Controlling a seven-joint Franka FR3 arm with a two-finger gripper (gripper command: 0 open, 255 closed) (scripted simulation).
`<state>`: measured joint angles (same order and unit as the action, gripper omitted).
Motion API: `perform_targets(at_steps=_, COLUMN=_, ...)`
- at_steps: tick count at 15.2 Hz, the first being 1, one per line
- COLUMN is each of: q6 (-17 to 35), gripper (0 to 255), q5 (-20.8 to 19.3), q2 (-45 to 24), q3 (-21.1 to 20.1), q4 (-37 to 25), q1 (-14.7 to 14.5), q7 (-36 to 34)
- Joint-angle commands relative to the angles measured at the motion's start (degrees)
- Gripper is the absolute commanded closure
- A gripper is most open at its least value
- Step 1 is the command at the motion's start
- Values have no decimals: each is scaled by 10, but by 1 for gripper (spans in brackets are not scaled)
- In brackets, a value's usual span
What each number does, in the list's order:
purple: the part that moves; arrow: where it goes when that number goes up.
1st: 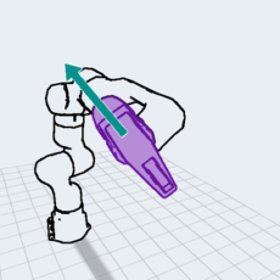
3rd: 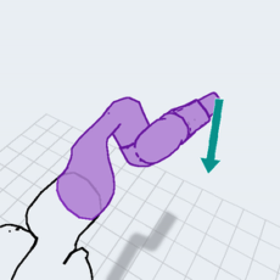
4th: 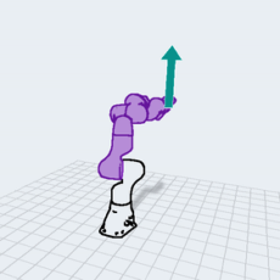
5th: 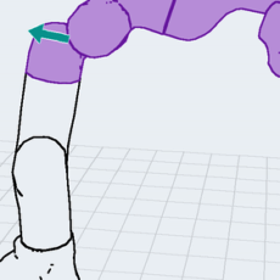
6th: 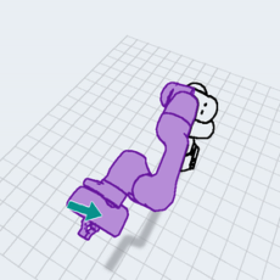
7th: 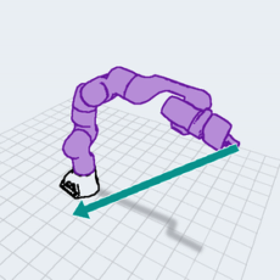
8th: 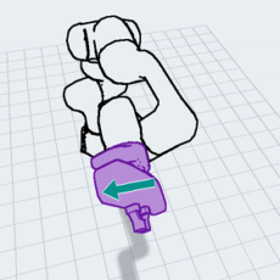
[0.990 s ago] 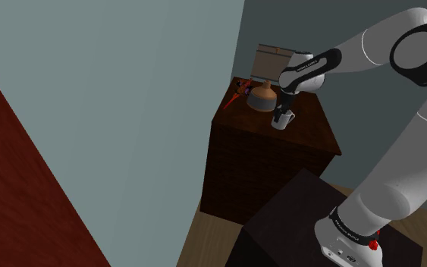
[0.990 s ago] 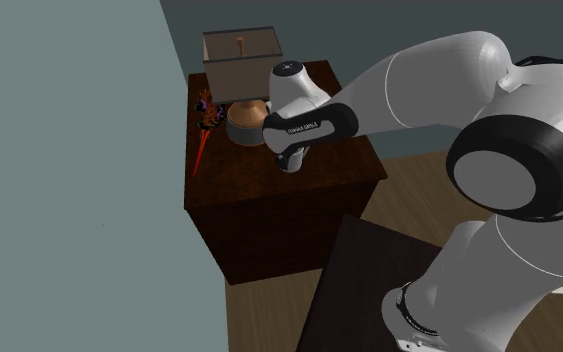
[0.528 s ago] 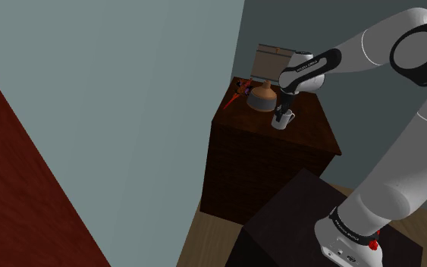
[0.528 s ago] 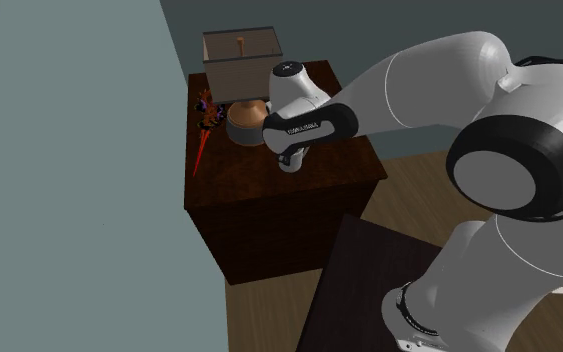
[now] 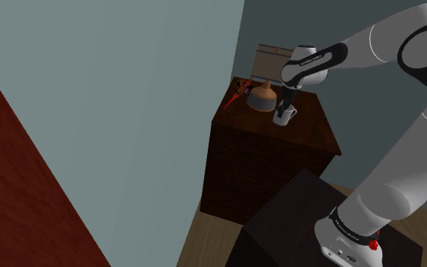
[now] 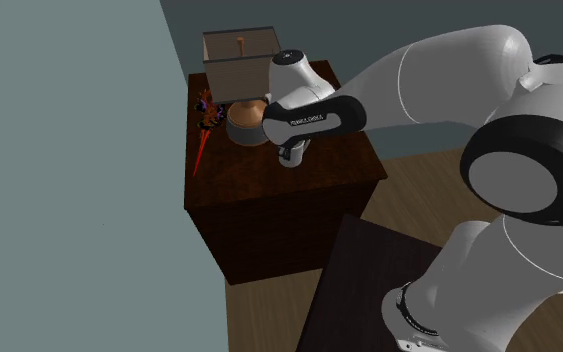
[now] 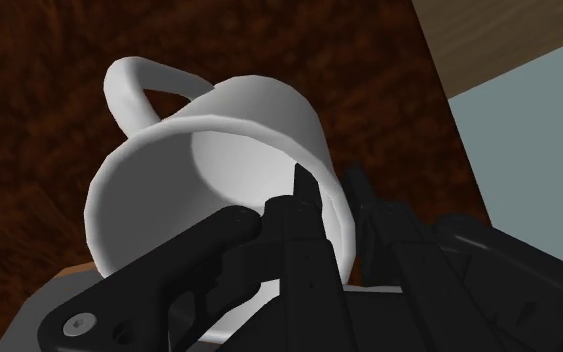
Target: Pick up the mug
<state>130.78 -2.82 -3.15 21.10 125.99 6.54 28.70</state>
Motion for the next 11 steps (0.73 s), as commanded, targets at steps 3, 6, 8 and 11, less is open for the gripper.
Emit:
perform_targets(at_steps=3, q6=-29, gripper=255, q5=-7, q2=18, q3=0, q4=-12, q1=-1, q7=-4)
perform_targets(at_steps=6, q6=-52, gripper=255, q5=-12, q2=30, q3=-1, q4=-23, q1=-2, q7=-7)
perform_targets(at_steps=8, q6=-67, gripper=255, q5=-14, q2=37, q3=-1, q4=-32, q1=-2, q7=-8)
perform_targets(at_steps=11, q6=-76, gripper=255, q5=-15, q2=41, q3=-1, q4=-37, q1=-2, q7=-8)
